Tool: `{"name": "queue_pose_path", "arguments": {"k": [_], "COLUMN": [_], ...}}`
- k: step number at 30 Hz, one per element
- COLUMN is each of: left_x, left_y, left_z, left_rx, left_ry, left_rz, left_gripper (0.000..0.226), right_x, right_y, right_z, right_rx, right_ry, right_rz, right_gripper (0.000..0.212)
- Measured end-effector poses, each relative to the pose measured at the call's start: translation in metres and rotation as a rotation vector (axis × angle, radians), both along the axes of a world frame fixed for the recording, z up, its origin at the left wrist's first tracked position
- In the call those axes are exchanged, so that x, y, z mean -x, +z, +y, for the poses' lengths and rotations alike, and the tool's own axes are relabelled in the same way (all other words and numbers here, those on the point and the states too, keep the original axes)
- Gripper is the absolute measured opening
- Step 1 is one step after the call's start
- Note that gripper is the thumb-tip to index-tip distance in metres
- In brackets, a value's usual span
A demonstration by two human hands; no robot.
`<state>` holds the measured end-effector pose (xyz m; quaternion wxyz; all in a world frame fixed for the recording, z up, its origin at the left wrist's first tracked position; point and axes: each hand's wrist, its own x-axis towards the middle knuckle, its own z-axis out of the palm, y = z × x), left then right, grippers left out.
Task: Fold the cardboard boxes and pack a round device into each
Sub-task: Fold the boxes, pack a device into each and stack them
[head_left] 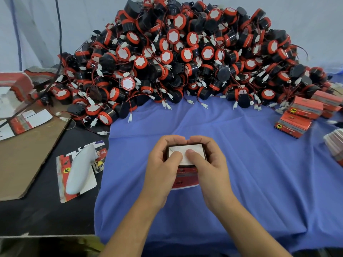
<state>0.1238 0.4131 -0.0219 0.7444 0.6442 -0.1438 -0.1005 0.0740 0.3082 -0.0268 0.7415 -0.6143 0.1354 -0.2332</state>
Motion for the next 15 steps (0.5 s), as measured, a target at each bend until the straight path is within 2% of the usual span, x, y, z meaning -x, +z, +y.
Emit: {"name": "queue_pose_path", "arguments": {"k": [5,8,11,15], "left_x": [0.002,0.001,-0.004,-0.011], "left_y": [0.0,0.001,0.007,0.014], "left_z": [-0.002,-0.001,0.004,0.013], "left_rx": [-0.078,-0.065,-0.102,-0.176], "left_ry": [0.031,-0.022,-0.161,-0.299], "left_rz": [-0.074,0.027,0.191,0.323], "left_gripper": [0.039,0.042,0.034,0.034], "right_x": [-0.002,0.0,-0.001,-0.001], "right_y": [0.001,0.002,0.004,0.004], "right_z": [0.001,0.002,0.0,0.002], "right_rx": [0.052,0.013,-0.035,-0.045], "right_ry": [-0.04,-0.037,-0.06,-0.105], "right_rz": [0.031,0.037,0.031,0.043], "right_gripper": [0.026,0.017,0.013,0.015]}}
